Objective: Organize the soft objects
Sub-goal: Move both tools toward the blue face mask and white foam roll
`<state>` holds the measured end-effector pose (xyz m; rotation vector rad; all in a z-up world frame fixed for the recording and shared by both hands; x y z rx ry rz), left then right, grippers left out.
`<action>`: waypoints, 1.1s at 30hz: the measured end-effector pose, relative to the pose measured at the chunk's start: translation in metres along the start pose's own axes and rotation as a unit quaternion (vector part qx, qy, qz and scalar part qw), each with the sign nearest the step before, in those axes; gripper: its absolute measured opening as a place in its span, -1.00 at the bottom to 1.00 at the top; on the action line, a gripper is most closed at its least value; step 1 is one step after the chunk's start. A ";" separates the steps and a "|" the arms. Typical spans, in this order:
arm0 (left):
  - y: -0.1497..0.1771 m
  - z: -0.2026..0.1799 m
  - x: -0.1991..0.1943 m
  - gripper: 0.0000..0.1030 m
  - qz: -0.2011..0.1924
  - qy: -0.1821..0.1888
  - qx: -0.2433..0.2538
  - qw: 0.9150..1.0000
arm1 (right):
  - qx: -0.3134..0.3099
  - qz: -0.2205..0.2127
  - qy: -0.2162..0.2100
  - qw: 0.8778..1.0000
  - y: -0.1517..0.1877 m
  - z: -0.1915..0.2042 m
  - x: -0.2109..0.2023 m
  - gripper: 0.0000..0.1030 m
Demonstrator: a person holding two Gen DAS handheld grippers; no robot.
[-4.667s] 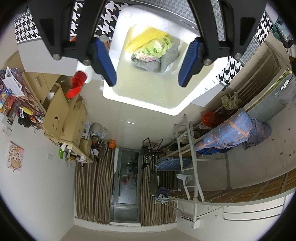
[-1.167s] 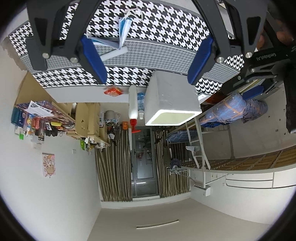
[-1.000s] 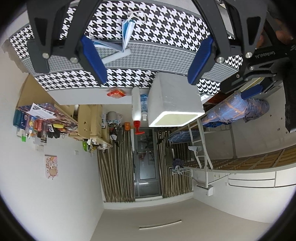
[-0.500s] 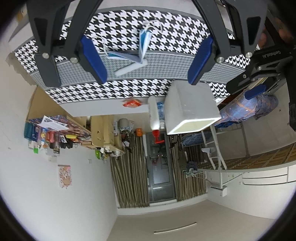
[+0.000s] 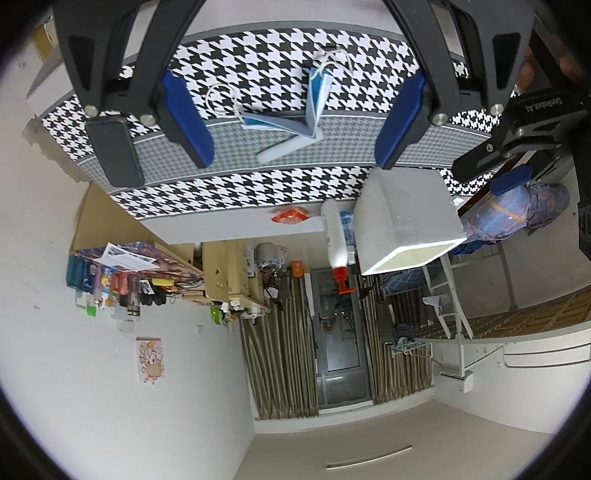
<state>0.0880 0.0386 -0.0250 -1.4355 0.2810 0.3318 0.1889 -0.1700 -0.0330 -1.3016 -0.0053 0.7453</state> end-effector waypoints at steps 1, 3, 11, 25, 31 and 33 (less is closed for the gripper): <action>0.001 -0.002 0.001 0.98 0.001 0.002 0.001 1.000 | 0.001 0.001 0.003 1.000 0.001 -0.002 0.000 0.78; 0.000 -0.004 0.005 0.98 0.004 0.006 0.003 1.000 | 0.004 0.003 0.006 1.000 0.002 -0.005 0.001 0.78; 0.002 -0.011 0.019 0.98 0.020 0.019 0.009 1.000 | 0.014 0.011 0.020 1.000 0.005 -0.015 0.005 0.78; 0.007 -0.013 0.045 0.98 0.054 0.016 0.019 0.998 | 0.026 0.032 0.020 0.999 0.013 -0.026 0.019 0.78; 0.005 -0.012 0.058 0.98 0.066 0.023 0.032 0.997 | 0.026 0.043 0.019 0.999 0.017 -0.029 0.027 0.78; 0.005 -0.013 0.062 0.98 0.071 0.026 0.038 0.996 | 0.026 0.047 0.018 0.998 0.018 -0.030 0.030 0.78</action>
Point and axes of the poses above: each gripper's, at about its wrist camera, not at the fingertips, and x roughly the way its jaws point, z to its left, y to its underside, the point moved 2 cm from there along x, roughly the way its jaws point, and after that the axes turned 13 degrees about x, right-handed, at the moved point
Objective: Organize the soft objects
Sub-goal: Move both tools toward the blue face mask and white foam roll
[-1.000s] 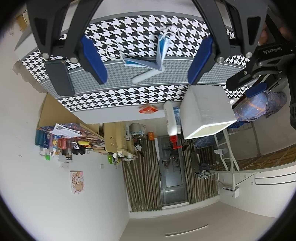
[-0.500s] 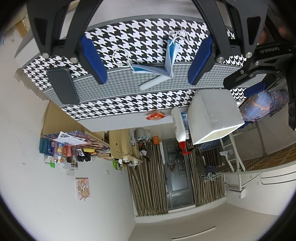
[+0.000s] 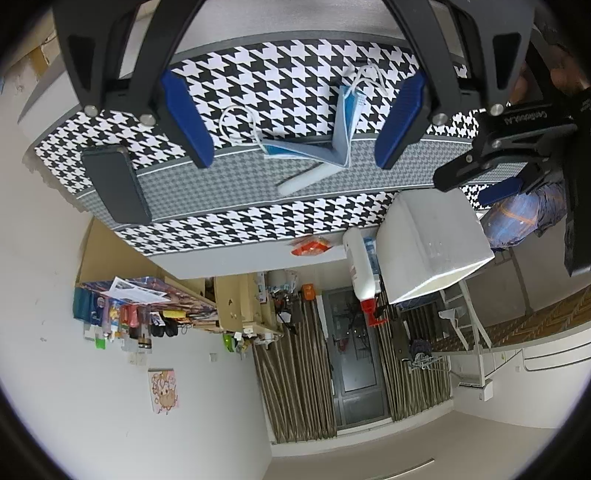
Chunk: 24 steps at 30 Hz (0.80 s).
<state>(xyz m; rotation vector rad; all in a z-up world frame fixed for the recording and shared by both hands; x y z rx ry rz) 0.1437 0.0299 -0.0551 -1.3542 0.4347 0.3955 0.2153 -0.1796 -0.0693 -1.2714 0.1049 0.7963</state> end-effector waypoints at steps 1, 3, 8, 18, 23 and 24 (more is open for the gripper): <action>-0.001 0.000 0.002 0.98 0.001 0.000 0.002 1.000 | 0.000 0.001 0.000 1.000 0.000 0.000 0.001 0.78; -0.001 0.000 0.006 0.98 0.004 0.002 0.005 1.000 | 0.000 0.003 0.000 1.000 0.001 -0.001 0.003 0.78; 0.000 0.003 0.015 0.98 0.012 0.006 0.005 1.000 | -0.001 0.012 0.001 1.000 0.003 -0.002 0.009 0.78; 0.000 0.006 0.030 0.98 0.021 0.013 0.006 1.000 | -0.001 0.032 0.012 0.999 0.006 -0.004 0.026 0.78; -0.001 0.003 0.037 0.98 0.025 0.017 0.010 0.999 | 0.000 0.044 0.028 0.999 0.005 -0.008 0.037 0.78; -0.001 0.003 0.038 0.98 0.026 0.017 0.011 0.999 | 0.001 0.047 0.029 0.998 0.005 -0.010 0.040 0.78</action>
Point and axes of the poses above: each gripper's, at about its wrist camera, not at the fingertips, and x roughly the way its jaws point, z to its left, y to its underside, the point moved 2 cm from there along x, roughly the way its jaws point, and after that the axes turned 13 degrees about x, right-handed, at the moved point
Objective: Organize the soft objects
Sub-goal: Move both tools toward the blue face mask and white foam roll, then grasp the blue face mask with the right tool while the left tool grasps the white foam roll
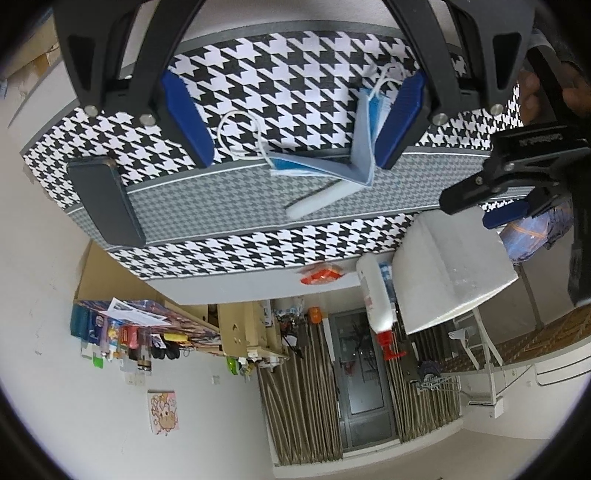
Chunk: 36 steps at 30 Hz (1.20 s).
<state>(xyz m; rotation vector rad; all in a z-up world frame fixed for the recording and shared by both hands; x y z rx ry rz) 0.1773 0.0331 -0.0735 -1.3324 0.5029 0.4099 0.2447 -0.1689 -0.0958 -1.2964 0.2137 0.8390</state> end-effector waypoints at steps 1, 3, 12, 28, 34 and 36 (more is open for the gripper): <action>0.000 0.000 0.001 0.98 0.001 0.002 -0.001 1.000 | 0.001 0.003 0.001 1.000 0.000 -0.001 0.002 0.78; 0.000 -0.001 0.004 0.98 0.003 0.005 -0.003 1.000 | 0.002 0.008 0.003 1.000 0.001 -0.003 0.006 0.78; 0.001 0.003 0.013 0.98 0.014 0.010 -0.010 1.000 | -0.007 0.034 0.020 0.999 0.003 -0.004 0.026 0.78; 0.000 0.018 0.030 0.98 0.034 0.006 -0.030 0.999 | -0.052 0.077 0.030 0.995 0.001 0.008 0.059 0.77; 0.000 0.020 0.036 0.98 0.042 0.007 -0.033 0.999 | -0.071 0.095 0.033 0.992 0.000 0.013 0.071 0.64; 0.000 0.020 0.038 0.98 0.046 0.007 -0.032 0.998 | -0.075 0.104 0.035 0.991 0.001 0.013 0.076 0.59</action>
Point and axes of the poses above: each gripper's, at about its wrist camera, not at the fingertips, and x roughly the way its jaws point, z to its left, y to its underside, the point moved 2 cm from there along x, roughly the way its jaws point, and after that the axes turned 13 degrees about x, right-handed, at the moved point
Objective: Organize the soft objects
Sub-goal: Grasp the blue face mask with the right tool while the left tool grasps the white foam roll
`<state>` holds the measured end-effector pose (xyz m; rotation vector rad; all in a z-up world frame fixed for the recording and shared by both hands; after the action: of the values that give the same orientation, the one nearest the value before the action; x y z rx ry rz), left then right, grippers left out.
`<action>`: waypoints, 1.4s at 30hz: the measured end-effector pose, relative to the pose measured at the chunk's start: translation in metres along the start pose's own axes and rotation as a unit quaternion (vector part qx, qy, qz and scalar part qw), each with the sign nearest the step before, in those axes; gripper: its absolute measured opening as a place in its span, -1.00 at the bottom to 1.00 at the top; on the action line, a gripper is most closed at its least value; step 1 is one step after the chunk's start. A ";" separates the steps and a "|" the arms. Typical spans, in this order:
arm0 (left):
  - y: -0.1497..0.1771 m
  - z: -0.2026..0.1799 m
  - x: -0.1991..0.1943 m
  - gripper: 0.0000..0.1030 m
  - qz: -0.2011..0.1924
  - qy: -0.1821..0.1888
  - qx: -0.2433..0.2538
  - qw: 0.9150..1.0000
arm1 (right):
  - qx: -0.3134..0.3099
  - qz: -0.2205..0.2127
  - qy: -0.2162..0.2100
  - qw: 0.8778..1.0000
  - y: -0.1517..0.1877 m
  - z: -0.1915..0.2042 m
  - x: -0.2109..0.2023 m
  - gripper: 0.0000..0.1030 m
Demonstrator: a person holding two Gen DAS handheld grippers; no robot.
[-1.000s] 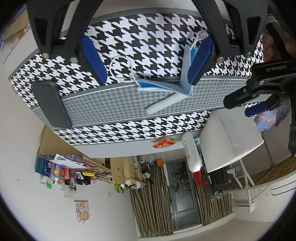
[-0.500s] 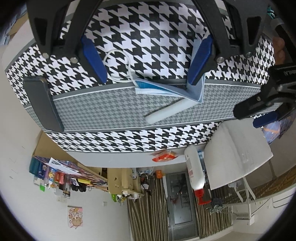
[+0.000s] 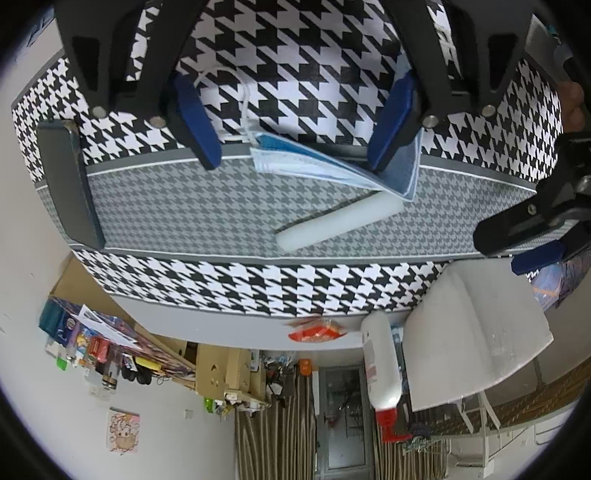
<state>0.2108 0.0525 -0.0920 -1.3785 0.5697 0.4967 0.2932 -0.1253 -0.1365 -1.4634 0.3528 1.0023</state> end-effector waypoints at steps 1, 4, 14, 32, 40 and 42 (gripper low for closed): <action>0.000 0.000 0.001 0.98 0.002 0.000 -0.001 1.000 | -0.002 0.003 0.000 1.000 0.000 0.000 0.001 0.54; -0.001 -0.001 0.005 0.98 0.010 0.003 0.001 1.000 | -0.008 0.012 -0.003 1.000 0.001 0.002 0.003 0.44; -0.010 -0.011 0.019 0.98 0.029 0.008 0.009 1.000 | -0.020 0.044 -0.004 0.999 0.002 0.000 0.015 -0.07; -0.018 -0.032 0.048 0.98 0.050 0.022 0.033 0.998 | -0.010 0.038 0.014 0.999 0.010 -0.029 -0.005 -0.53; -0.022 -0.049 0.061 0.98 0.058 0.046 0.053 0.996 | 0.027 0.029 0.038 0.998 0.011 -0.060 -0.017 -0.49; -0.025 -0.052 0.064 0.97 0.058 0.051 0.060 0.995 | 0.034 0.027 0.033 0.999 0.012 -0.062 -0.020 -0.13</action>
<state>0.2711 -0.0028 -0.1192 -1.2662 0.7540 0.4798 0.2957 -0.1915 -0.1378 -1.4353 0.4721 0.9769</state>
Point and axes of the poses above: each gripper's, at about its wrist camera, not at the fingertips, and x roughly the way its jaws point, z to its left, y to its underside, the point moved 2 cm from there along x, roughly the way its jaws point, and after that the axes turned 13 degrees about x, right-handed, at the moved point
